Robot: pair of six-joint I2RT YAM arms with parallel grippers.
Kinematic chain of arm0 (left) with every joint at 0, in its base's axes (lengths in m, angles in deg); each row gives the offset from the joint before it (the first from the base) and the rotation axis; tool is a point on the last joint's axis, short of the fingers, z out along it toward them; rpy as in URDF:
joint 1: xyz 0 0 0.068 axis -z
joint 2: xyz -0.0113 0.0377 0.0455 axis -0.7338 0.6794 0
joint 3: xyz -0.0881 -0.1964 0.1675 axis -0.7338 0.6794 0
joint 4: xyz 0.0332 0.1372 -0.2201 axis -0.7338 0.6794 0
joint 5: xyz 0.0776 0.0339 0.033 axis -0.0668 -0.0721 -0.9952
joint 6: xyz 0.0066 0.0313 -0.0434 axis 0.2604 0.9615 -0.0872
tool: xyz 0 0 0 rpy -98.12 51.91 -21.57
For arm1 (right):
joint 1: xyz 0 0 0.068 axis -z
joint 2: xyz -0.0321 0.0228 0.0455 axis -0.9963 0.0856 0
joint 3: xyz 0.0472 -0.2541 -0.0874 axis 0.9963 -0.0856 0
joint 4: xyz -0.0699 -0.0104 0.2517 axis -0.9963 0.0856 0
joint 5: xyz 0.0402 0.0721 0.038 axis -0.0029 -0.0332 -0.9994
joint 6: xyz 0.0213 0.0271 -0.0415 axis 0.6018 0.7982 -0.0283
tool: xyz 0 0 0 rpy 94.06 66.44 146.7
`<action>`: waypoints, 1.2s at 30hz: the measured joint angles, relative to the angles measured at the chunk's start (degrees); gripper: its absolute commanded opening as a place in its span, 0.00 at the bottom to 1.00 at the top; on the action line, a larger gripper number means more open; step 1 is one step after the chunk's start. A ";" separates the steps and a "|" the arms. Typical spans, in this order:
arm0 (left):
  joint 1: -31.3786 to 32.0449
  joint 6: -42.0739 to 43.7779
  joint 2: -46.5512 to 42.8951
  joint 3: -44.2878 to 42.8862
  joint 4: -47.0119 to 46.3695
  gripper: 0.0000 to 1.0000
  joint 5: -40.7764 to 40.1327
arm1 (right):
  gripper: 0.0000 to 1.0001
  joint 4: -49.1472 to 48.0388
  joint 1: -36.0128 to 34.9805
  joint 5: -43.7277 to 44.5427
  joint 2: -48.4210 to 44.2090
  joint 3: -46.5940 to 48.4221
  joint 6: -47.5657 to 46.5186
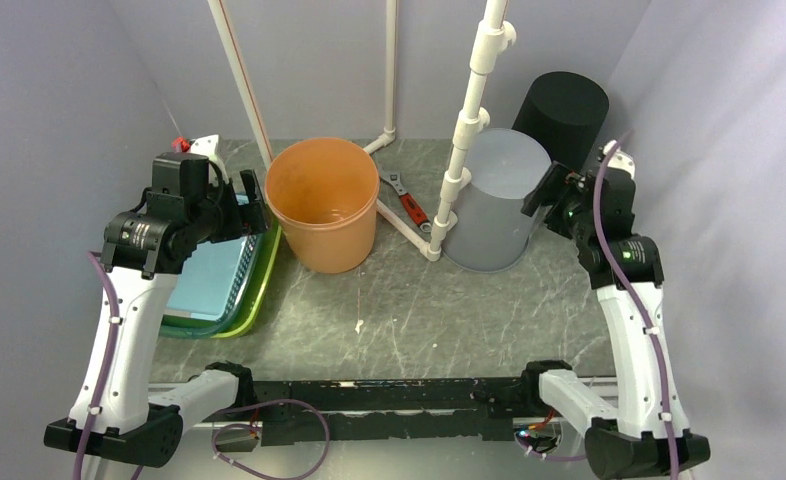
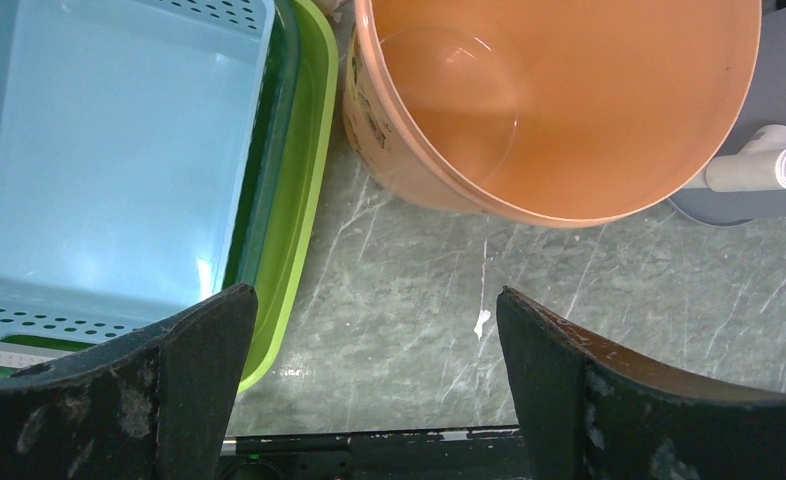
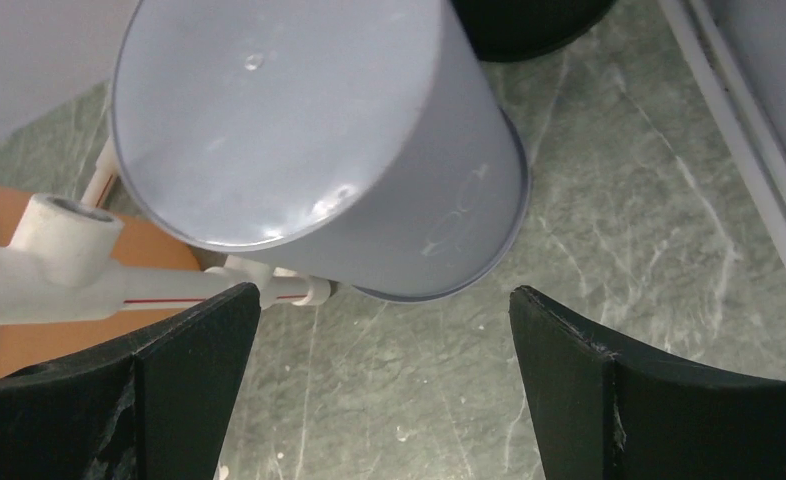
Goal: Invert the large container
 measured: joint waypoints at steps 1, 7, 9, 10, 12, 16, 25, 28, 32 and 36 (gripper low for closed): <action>0.00 0.00 0.00 0.04 0.02 0.95 0.02 | 0.98 -0.07 1.44 -0.26 -0.90 -1.05 0.48; 0.00 0.00 0.00 0.11 0.00 0.95 0.22 | 0.91 -1.62 8.59 -7.26 -2.75 -9.25 4.13; 0.00 0.00 0.00 0.11 0.00 0.95 0.24 | 0.91 -2.51 9.60 -9.73 -2.71 -11.96 5.60; 0.00 0.02 0.00 0.11 0.02 0.95 0.26 | 0.90 -2.82 9.81 -10.54 -2.40 -12.61 5.97; 0.00 0.02 0.00 0.11 0.02 0.95 0.39 | 0.89 -3.96 10.14 -12.22 -0.52 -12.98 6.54; 0.00 0.02 0.00 0.11 0.02 0.95 0.39 | 0.89 -8.79 10.21 -15.34 5.53 -12.98 6.29; 0.00 0.02 0.00 0.11 0.02 0.95 0.39 | 0.85 -19.04 10.27 -27.65 20.35 -10.14 4.28; 0.00 0.02 0.00 0.11 0.04 0.95 0.39 | 0.85 -20.65 9.94 -30.69 24.37 -8.59 2.97; 0.00 0.02 0.11 0.17 0.00 0.95 0.39 | 0.85 -21.24 8.50 -32.81 28.59 -5.07 0.66; 0.00 0.02 0.48 0.31 0.00 0.95 0.39 | 0.85 -22.99 6.56 -32.59 32.13 -1.97 -0.70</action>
